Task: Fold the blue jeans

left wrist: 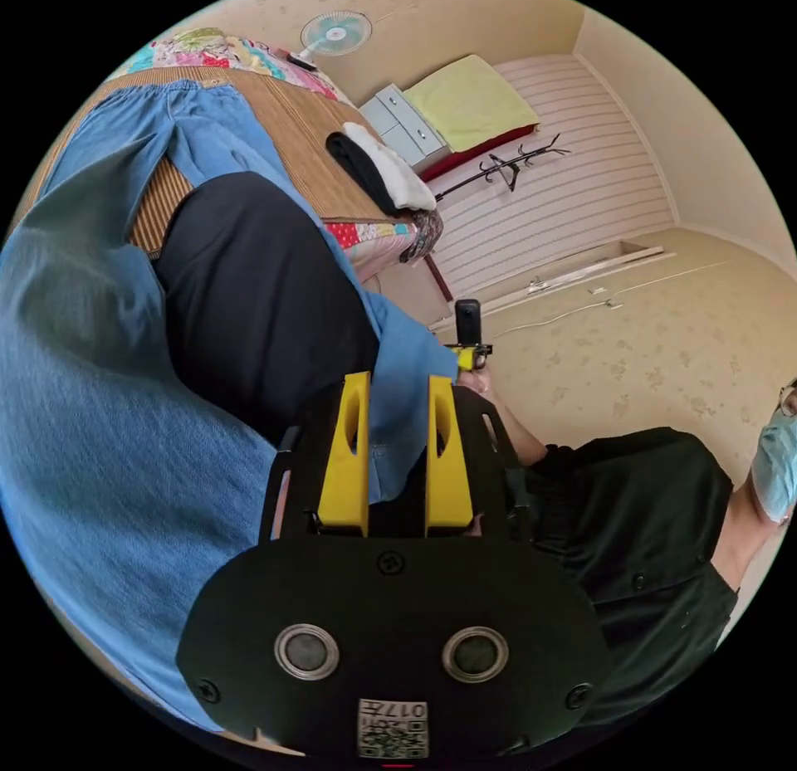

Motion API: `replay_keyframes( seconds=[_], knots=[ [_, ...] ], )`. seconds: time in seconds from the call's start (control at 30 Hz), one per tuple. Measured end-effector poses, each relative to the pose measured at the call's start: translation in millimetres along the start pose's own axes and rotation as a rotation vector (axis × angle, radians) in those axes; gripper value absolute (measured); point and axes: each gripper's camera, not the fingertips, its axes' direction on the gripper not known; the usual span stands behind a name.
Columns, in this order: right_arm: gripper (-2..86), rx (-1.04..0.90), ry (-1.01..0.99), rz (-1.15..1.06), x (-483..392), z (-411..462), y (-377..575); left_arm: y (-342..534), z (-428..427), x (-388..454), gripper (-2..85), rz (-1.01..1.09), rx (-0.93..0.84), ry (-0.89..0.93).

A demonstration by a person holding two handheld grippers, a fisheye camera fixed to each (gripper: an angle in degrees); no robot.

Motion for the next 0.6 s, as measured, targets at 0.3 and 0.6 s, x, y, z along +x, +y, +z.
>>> replay_keyframes(
  seconds=[0.3, 0.6],
  knots=[
    [1.2, 0.115, -0.227, -0.091, -5, -1, -38, 23, 37, -29, 2.4, 0.039, -0.224, 0.405],
    [1.3, -0.126, -0.364, -0.478, -100, 43, -79, 122, -145, 95, 0.8, 0.521, 0.016, 0.335]
  ],
)
